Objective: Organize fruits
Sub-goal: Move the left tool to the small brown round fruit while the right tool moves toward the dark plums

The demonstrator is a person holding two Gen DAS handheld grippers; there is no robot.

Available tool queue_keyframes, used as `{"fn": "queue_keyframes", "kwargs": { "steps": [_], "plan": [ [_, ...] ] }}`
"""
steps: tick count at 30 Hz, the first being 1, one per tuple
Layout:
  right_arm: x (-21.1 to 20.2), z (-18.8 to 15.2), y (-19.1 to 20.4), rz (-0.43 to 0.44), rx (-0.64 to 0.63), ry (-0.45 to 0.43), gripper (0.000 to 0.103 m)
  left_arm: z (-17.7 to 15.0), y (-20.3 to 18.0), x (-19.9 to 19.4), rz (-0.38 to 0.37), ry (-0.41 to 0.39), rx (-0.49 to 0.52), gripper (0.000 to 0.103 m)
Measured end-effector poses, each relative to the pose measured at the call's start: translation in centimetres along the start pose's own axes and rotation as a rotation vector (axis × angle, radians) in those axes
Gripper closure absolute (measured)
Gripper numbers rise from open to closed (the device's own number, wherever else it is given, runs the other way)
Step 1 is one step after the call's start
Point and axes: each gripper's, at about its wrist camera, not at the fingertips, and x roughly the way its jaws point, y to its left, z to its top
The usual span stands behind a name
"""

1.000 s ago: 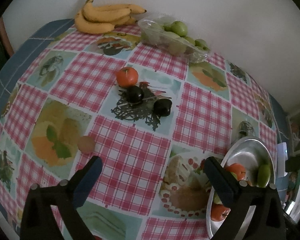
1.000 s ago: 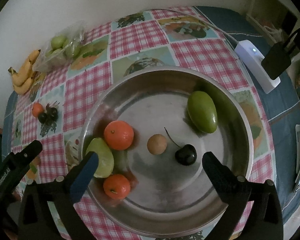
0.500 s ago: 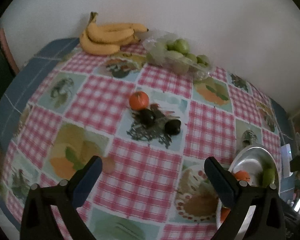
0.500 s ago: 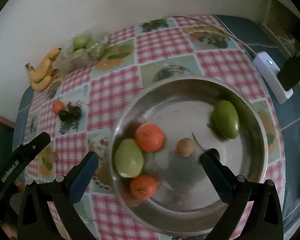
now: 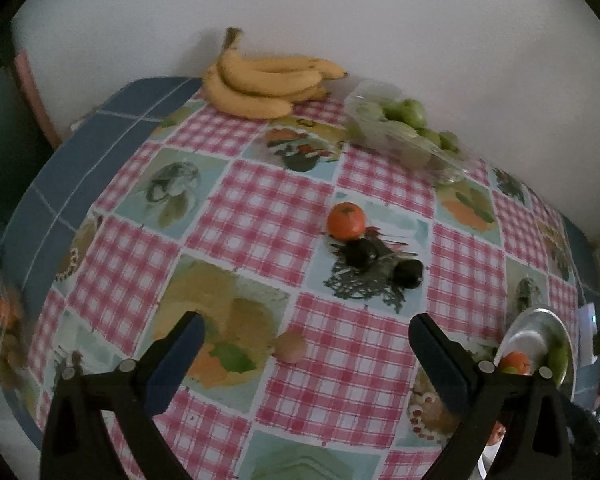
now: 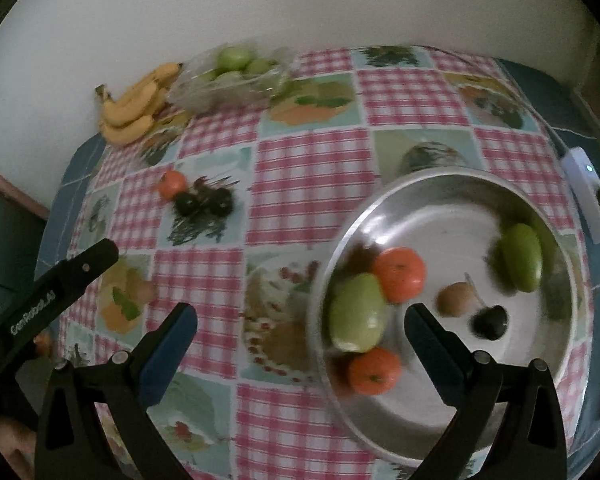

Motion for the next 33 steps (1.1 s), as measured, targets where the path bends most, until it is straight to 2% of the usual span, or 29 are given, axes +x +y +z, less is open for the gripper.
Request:
{"fn": "queue_keyframes", "kwargs": {
  "steps": [12, 20, 29, 33],
  "plan": [
    [2.1, -0.6, 5.5, 0.067, -0.079, 0.022, 0.000, -0.3, 5.4, 1.5, -0.028, 0.072, -0.190, 0.002],
    [3.3, -1.1, 6.8, 0.056, -0.133, 0.026, 0.000, -1.1, 5.3, 3.1, -0.039, 0.129, -0.207, 0.008],
    [4.3, -1.3, 7.5, 0.105, -0.152, 0.031, 0.000, -0.9, 5.6, 3.5, -0.033, 0.135, -0.216, 0.008],
    [4.7, -1.3, 7.4, 0.098, -0.142, 0.036, 0.000, -1.0, 5.4, 3.7, -0.041, 0.139, -0.204, 0.009]
  ]
}}
